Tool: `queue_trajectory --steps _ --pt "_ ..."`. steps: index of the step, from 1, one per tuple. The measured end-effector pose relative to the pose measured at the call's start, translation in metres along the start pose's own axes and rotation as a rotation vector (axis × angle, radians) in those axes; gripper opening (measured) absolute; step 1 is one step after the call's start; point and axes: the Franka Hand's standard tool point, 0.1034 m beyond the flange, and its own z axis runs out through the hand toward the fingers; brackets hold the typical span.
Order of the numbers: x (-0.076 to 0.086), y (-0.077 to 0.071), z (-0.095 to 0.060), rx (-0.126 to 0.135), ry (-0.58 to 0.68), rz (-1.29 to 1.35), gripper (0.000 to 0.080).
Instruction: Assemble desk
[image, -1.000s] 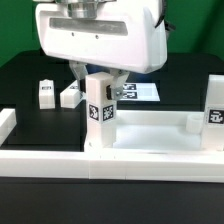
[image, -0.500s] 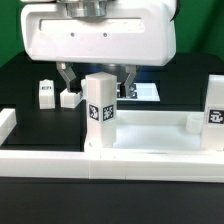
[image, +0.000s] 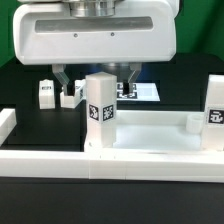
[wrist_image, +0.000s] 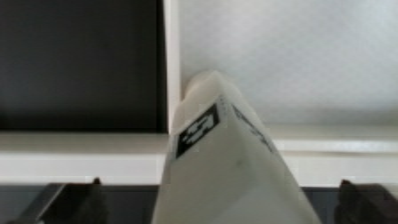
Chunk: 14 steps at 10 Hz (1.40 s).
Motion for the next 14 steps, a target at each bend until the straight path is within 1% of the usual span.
queue_trajectory --steps 1,4,6,7,8,9,10,13,14 --pt "0.0000 -0.0009 0.0001 -0.009 -0.004 -0.104 0.0648" --pt "-0.0004 0.0004 0.0004 -0.015 -0.009 -0.337 0.0648" --pt "0.0019 0.0011 0.0002 -0.034 -0.002 -0.468 0.0648" --pt "0.0028 0.0017 0.0007 -0.041 0.009 -0.486 0.0644" --pt "0.0024 0.0018 0.0011 -0.040 0.008 -0.481 0.0644" --pt "0.0023 0.0021 0.0011 -0.040 0.007 -0.481 0.0487" --pt "0.0019 0.0017 0.0015 -0.039 0.006 -0.481 0.0290" --pt "0.0019 0.0021 0.0014 -0.037 0.007 -0.447 0.0290" --pt "0.0019 0.0018 0.0015 -0.035 0.010 -0.342 0.0290"
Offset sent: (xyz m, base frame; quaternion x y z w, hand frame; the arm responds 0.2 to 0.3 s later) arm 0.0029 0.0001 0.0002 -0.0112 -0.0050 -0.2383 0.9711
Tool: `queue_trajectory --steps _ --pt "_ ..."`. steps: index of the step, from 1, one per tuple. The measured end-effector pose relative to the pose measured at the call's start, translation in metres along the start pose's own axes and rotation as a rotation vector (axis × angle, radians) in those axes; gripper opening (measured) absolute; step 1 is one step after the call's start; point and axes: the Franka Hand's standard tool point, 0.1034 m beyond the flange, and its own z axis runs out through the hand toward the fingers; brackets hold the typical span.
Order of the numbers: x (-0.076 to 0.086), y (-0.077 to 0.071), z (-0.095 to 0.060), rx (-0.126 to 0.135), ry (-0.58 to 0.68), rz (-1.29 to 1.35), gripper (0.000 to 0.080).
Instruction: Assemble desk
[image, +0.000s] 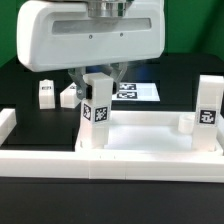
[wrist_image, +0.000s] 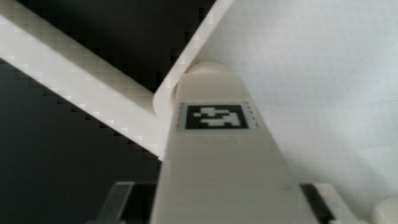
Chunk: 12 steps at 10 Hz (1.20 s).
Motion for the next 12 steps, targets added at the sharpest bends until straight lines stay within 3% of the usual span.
queue_trajectory --steps 5,12 --pt "0.0000 0.0009 0.0011 0.058 0.025 0.581 0.0290" --pt "0.0004 0.0017 0.0008 0.066 0.010 1.199 0.0290"
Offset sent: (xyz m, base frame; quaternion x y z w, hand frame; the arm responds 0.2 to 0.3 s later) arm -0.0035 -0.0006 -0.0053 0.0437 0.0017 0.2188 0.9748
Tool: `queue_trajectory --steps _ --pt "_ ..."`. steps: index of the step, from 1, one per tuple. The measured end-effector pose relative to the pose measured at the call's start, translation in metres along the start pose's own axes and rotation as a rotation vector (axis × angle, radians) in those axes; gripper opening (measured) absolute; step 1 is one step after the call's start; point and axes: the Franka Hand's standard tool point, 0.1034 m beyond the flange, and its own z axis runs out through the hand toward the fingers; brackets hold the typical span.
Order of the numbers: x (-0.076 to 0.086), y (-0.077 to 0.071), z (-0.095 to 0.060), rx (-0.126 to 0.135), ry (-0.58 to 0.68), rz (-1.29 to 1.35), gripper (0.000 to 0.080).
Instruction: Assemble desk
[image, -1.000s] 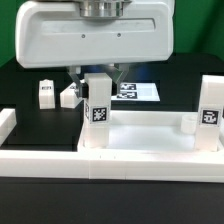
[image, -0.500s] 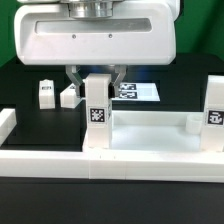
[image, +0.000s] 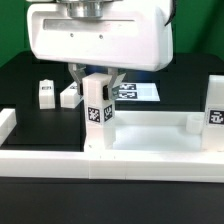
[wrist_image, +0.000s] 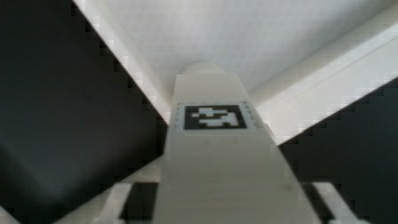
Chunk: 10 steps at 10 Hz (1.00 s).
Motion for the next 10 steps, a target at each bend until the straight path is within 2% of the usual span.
queue_trajectory --steps 3,5,10 --pt "-0.0001 0.0001 0.0002 -0.001 0.000 -0.006 0.0291" --pt "-0.0016 -0.0024 -0.0003 -0.001 0.001 -0.089 0.0606" --pt "-0.0013 -0.0023 -0.0002 -0.001 0.002 -0.484 0.0649"
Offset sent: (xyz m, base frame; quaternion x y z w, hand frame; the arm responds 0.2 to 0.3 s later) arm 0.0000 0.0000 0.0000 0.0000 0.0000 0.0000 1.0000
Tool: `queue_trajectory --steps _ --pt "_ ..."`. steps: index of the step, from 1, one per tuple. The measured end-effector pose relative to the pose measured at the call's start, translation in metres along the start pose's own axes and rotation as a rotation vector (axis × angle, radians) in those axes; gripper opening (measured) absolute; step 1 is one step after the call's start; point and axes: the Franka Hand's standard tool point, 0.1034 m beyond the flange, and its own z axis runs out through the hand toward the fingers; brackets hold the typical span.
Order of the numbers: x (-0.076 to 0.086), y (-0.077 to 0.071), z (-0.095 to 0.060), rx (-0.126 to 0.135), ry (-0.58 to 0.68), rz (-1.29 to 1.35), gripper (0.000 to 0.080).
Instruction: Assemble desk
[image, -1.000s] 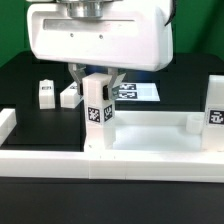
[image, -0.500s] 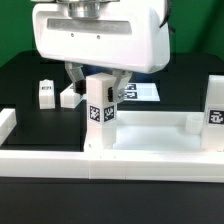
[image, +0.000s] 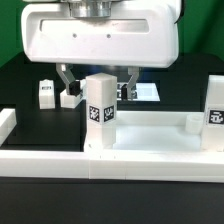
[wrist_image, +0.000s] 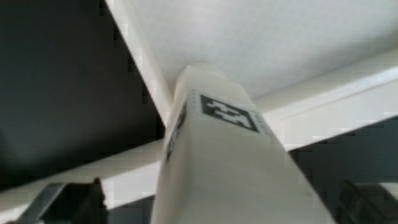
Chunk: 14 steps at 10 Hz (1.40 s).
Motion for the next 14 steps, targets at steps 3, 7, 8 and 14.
queue_trajectory --steps 3,7,8,14 --pt "-0.0001 0.0005 0.0004 -0.004 0.002 -0.191 0.0649" --pt "-0.0017 -0.0019 0.0028 -0.048 -0.001 -0.545 0.0649" --pt "-0.0009 -0.0031 0.0023 -0.057 -0.001 -0.629 0.0649" --pt "-0.0006 -0.0011 0.0022 -0.075 -0.015 -0.902 0.0525"
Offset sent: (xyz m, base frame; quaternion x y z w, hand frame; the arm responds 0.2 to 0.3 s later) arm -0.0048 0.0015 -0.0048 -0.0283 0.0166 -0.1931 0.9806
